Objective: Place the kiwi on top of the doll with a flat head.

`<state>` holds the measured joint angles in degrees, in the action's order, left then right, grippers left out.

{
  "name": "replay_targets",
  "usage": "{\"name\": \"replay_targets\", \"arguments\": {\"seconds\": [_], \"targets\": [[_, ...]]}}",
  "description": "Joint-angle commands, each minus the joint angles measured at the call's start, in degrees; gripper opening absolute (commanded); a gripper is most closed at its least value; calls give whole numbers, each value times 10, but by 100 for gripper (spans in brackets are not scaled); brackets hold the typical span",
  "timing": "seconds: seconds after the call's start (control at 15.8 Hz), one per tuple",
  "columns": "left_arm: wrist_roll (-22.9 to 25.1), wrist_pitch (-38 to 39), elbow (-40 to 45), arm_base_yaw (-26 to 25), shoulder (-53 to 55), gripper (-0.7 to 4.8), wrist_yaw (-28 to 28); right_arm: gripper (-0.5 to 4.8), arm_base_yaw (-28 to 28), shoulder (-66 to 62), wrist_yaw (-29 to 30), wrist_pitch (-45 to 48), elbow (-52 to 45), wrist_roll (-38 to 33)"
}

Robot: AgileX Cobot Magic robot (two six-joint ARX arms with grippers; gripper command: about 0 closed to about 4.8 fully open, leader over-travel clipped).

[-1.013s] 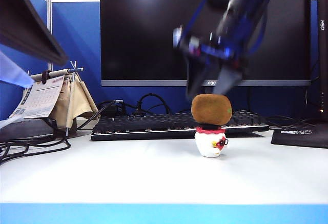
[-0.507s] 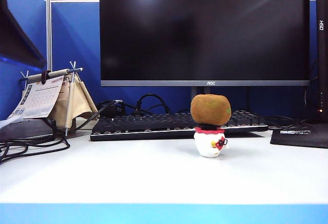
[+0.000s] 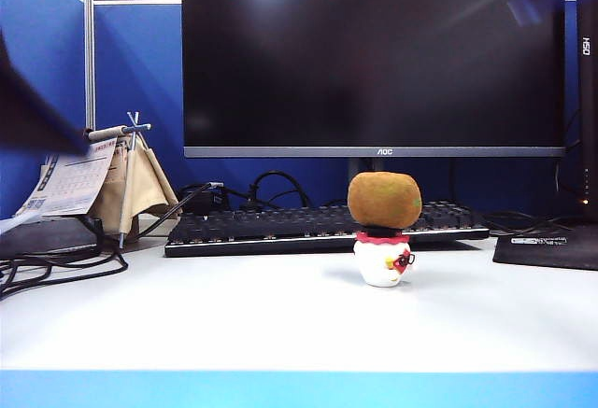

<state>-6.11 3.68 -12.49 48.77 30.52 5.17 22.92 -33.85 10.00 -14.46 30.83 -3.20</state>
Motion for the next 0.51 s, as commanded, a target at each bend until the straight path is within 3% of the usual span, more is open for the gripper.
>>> {"name": "replay_targets", "arguments": {"seconds": [0.06, 0.38, 0.51], "targets": [[-5, -12, 16, 1, 0, -5, -80, 6, 1, 116, -16, 30, -127, -39], [-6, -12, 40, 1, 1, -5, -80, -1, 1, 290, -24, 27, -266, -72], [-26, -16, 48, 1, 1, -5, -81, -1, 1, 325, -24, 26, -296, -80]]}}
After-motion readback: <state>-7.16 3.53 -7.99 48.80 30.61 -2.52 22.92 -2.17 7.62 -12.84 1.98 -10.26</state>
